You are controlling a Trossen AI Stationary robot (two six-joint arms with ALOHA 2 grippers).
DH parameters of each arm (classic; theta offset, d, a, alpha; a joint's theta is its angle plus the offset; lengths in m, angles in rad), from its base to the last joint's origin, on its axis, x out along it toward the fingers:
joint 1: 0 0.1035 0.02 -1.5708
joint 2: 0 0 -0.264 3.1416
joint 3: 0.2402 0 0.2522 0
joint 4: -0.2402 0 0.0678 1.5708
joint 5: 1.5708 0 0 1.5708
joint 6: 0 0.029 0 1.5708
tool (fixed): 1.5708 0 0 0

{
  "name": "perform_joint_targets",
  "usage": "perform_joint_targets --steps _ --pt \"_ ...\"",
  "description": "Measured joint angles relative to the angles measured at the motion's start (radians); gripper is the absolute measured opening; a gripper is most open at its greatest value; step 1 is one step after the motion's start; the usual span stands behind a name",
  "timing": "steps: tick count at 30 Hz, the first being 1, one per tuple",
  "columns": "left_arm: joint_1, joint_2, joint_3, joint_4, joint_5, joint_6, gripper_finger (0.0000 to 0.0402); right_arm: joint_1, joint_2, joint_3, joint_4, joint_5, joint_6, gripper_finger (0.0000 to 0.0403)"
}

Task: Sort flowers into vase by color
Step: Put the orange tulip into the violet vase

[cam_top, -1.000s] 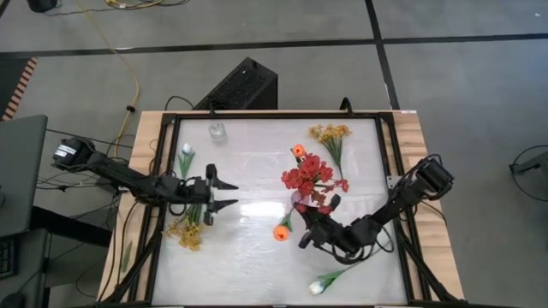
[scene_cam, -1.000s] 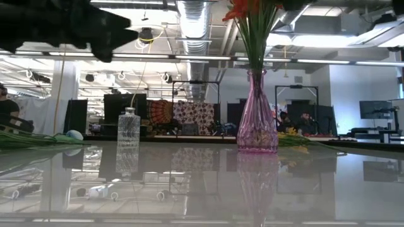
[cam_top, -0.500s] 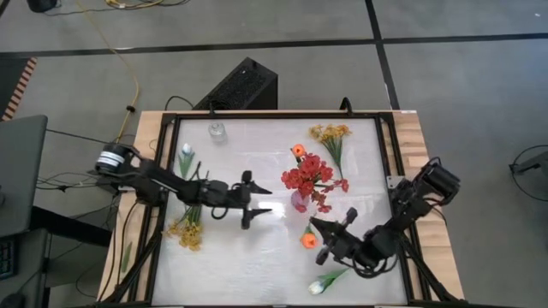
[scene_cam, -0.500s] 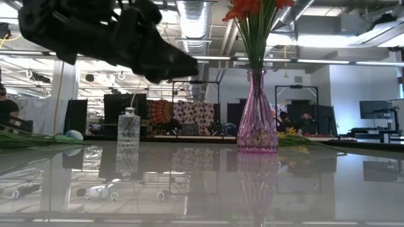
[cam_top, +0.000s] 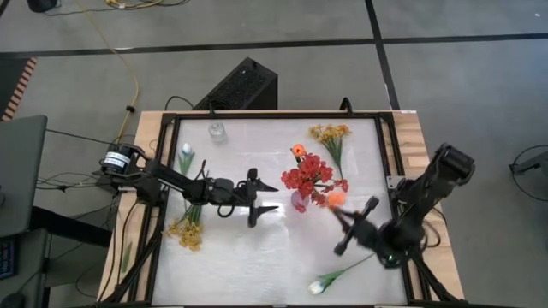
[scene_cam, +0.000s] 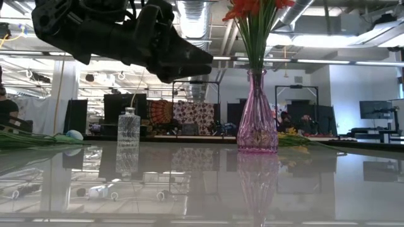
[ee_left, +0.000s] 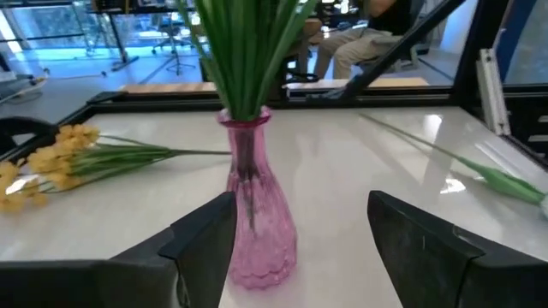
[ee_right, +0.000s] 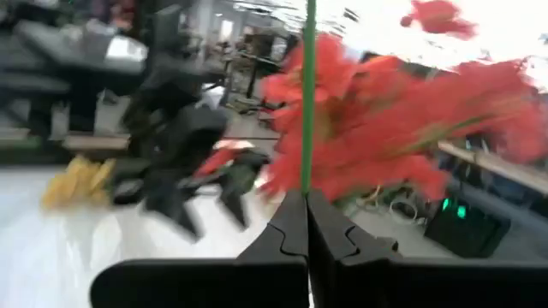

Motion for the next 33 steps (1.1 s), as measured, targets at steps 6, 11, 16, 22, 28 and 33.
perform_joint_targets --steps 6,11,16,22,28,33 --pt "-0.001 0.000 0.003 -0.008 0.014 -0.006 0.0252 -0.047 -0.194 -0.066 -0.018 0.011 -0.005 0.0014" --pt "-0.001 0.000 0.003 -0.044 0.014 -0.014 0.0252 0.028 -0.351 -0.096 -0.101 0.011 -0.006 0.0018" --pt "0.000 0.000 0.003 -0.050 0.014 -0.003 0.0252 0.106 -0.453 -0.100 -0.151 0.010 -0.021 0.0016" --pt "0.005 0.000 0.003 -0.047 0.013 0.000 0.0252 -0.028 -0.531 -0.201 -0.169 0.008 0.028 0.0015" --pt "0.005 0.000 0.003 -0.048 0.017 -0.015 0.0252 -0.244 -0.577 -0.392 -0.169 -0.179 0.385 0.0015" --pt "0.005 0.000 0.003 -0.049 0.040 -0.025 0.0252 -0.348 -0.533 -0.455 -0.247 -0.421 0.685 0.0015"
